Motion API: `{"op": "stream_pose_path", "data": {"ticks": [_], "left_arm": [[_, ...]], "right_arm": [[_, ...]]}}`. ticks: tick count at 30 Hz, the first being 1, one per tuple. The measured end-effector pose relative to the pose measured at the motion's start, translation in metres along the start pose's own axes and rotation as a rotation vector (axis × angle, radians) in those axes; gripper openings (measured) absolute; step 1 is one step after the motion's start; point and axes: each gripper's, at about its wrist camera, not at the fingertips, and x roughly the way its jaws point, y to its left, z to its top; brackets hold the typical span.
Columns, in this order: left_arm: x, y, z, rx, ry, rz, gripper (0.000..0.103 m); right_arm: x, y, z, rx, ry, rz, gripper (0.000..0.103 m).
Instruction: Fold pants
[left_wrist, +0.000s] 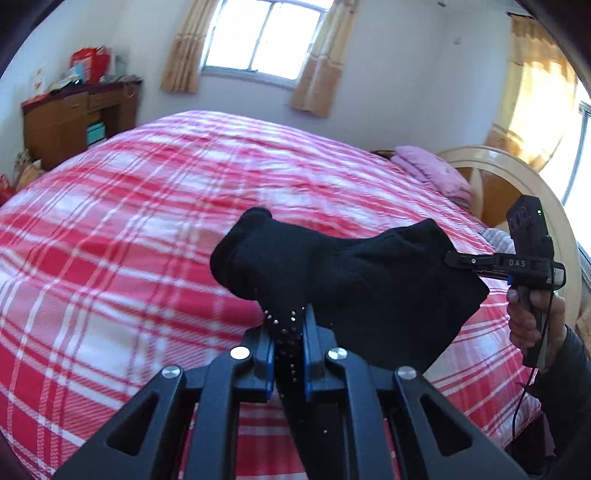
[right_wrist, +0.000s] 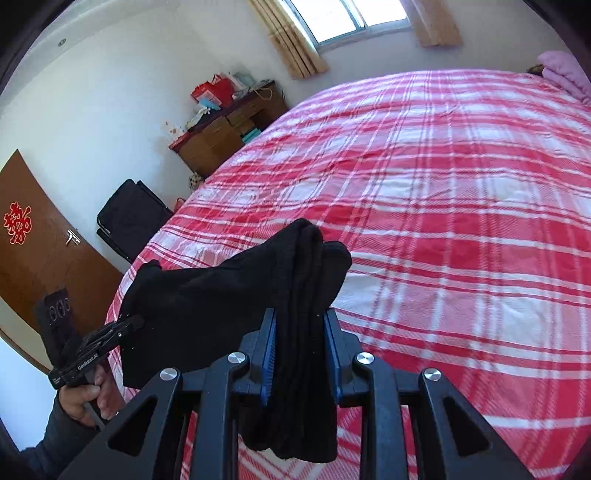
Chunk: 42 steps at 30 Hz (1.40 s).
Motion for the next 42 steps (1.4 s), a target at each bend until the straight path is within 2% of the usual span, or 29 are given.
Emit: {"op": "stream_pose_path", "data": {"ticks": [4,6,7,8,10,12,15,19,21,27,31,36,42], "left_arm": [[0.019,0.017,-0.014,-0.001,0.058,0.027,0.015],[0.028,0.022,-0.021,-0.002,0.081,0.063,0.034],[0.029,0.022,-0.024,-0.003,0.077,0.071,0.038],[0.031,0.021,-0.024,-0.001,0.074,0.087,0.048],[0.03,0.018,-0.025,0.014,0.068,0.108,0.052],[0.03,0.016,-0.025,0.029,0.072,0.135,0.061],[0.028,0.015,-0.026,0.041,0.071,0.167,0.069],[0.021,0.015,-0.033,0.061,0.067,0.204,0.073],[0.019,0.013,-0.033,0.078,0.069,0.224,0.073],[0.013,0.006,-0.035,0.126,0.066,0.259,0.073],[0.003,-0.003,-0.039,0.146,0.068,0.252,0.073],[-0.002,-0.015,-0.04,0.168,0.065,0.222,0.073],[-0.01,-0.034,-0.039,0.2,0.047,0.193,0.073]], "right_arm": [[0.028,-0.007,-0.004,0.022,0.032,-0.029,0.025],[0.036,-0.015,-0.008,0.044,0.049,-0.046,0.027],[0.035,-0.018,-0.011,0.055,0.051,-0.056,0.03],[0.037,-0.022,-0.013,0.067,0.055,-0.064,0.031],[0.037,-0.028,-0.018,0.085,0.06,-0.086,0.041],[0.035,-0.034,-0.022,0.105,0.043,-0.086,0.048],[0.029,-0.043,-0.027,0.152,0.025,-0.064,0.052],[0.025,-0.053,-0.035,0.201,-0.013,-0.012,0.053],[0.022,-0.053,-0.038,0.202,-0.027,-0.013,0.053],[0.0,-0.052,-0.05,0.225,-0.081,-0.108,0.057],[-0.024,-0.048,-0.065,0.254,-0.111,-0.224,0.057],[-0.057,-0.029,-0.088,0.207,-0.158,-0.298,0.057],[-0.082,-0.007,-0.105,0.158,-0.192,-0.333,0.057]]}}
